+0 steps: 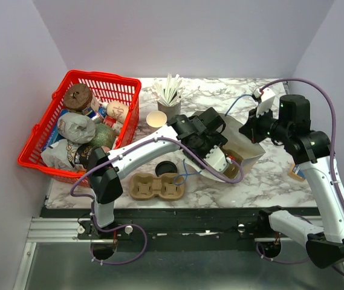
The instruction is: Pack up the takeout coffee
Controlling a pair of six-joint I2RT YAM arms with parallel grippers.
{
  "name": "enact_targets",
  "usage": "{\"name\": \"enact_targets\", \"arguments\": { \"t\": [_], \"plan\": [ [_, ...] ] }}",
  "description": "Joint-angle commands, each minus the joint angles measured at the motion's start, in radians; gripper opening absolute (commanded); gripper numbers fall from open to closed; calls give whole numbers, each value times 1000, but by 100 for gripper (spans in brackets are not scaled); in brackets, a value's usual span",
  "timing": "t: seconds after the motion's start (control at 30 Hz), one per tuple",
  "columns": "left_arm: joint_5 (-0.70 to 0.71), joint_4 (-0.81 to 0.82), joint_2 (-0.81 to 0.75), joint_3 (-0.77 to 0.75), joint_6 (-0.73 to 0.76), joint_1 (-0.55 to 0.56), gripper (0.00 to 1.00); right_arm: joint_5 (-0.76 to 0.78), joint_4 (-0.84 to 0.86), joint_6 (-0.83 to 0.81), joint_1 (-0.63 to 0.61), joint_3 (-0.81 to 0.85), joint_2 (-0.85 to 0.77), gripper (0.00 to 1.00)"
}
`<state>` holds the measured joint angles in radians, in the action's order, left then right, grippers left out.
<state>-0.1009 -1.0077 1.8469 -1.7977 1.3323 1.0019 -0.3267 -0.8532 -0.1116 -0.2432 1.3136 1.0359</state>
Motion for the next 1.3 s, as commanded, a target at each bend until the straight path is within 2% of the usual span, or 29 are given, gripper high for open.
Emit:
{"name": "enact_targets", "arguments": {
  "t": [0.0, 0.2, 0.43, 0.6, 0.67, 0.97, 1.1, 1.2, 1.27],
  "plan": [
    [6, 21, 6, -64, -4, 12, 0, -28, 20, -23, -7, -16, -17, 1],
    [47, -11, 55, -108, -54, 14, 0, -87, 13, -66, -7, -68, -62, 0],
    [17, -9, 80, -114, -84, 17, 0, -110, 6, -77, -10, -74, -83, 1],
    [-5, -115, 156, -268, -223, 17, 0, -87, -3, -86, -11, -73, -96, 1],
    [4, -132, 160, -282, -304, 15, 0, -83, -1, -91, -18, -76, -108, 1],
    [-39, -131, 66, -163, -534, -8, 0, -43, -3, -114, -48, -122, -149, 1],
    [-59, -102, 57, -155, -703, -17, 0, -32, 16, -117, -56, -145, -158, 1],
    [-80, -7, -6, -53, -702, -17, 0, -28, 34, -97, -57, -171, -174, 1],
    [-80, 76, -43, 15, -627, -19, 0, -28, 29, -86, -57, -165, -162, 1]
  ]
}}
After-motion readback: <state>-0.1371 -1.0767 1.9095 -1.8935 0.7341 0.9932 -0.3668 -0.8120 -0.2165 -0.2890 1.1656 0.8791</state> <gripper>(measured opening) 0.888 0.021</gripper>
